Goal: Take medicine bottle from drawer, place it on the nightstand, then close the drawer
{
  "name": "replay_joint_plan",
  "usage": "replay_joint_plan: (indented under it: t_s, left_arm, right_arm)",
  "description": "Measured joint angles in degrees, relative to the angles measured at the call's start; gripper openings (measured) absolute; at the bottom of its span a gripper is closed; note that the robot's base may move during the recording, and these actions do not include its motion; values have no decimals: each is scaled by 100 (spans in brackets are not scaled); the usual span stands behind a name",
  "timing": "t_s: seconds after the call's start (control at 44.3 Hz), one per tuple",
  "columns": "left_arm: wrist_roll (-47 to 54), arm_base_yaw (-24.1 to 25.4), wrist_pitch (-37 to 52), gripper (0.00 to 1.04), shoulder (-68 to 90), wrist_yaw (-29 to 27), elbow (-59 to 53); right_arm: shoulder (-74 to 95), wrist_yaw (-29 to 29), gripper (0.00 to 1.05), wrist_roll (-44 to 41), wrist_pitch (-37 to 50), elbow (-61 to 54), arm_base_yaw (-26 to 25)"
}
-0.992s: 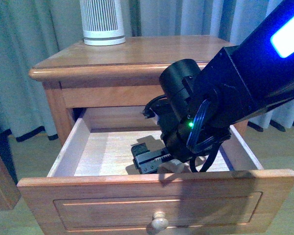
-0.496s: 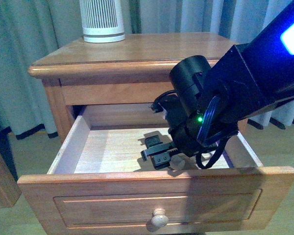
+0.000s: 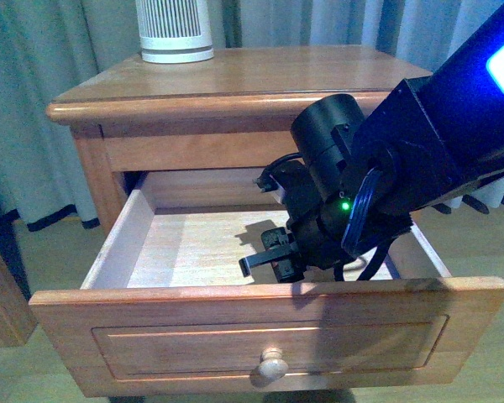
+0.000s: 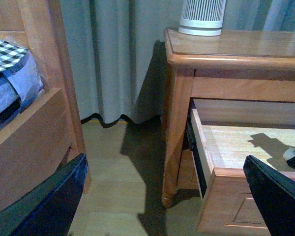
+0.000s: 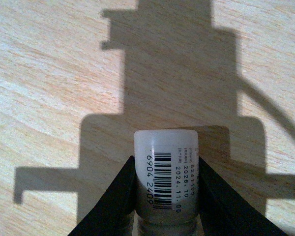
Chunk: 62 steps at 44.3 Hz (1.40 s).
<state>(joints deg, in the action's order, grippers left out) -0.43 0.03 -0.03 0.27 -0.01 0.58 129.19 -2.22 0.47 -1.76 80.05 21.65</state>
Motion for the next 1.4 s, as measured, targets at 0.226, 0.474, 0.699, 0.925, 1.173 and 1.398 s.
replay_joint_plan:
  t_s: [0.226,0.474,0.699,0.925,1.173,1.398]
  left_arm:
    - [0,0,0,98,0,-2,0]
    - [0,0,0,98,0,0,0]
    - [0,0,0,98,0,-2,0]
    - [0,0,0,98,0,-2,0]
    - [0,0,0,98,0,-2,0]
    - [0,0,0,98,0,-2,0]
  right_arm:
    - [-284,-125,31,24,48,-348,85]
    - [-1043,-232,31,125,157,-645,87]
    - [-2107,-385,31,166,122,-664,-90]
    - [-2612,-461,31,160,-61,-170,-195]
    - [-2428,-227,31,55,-188,1029,-258]
    - [-1384,90,31,-188,-361,2527,-372]
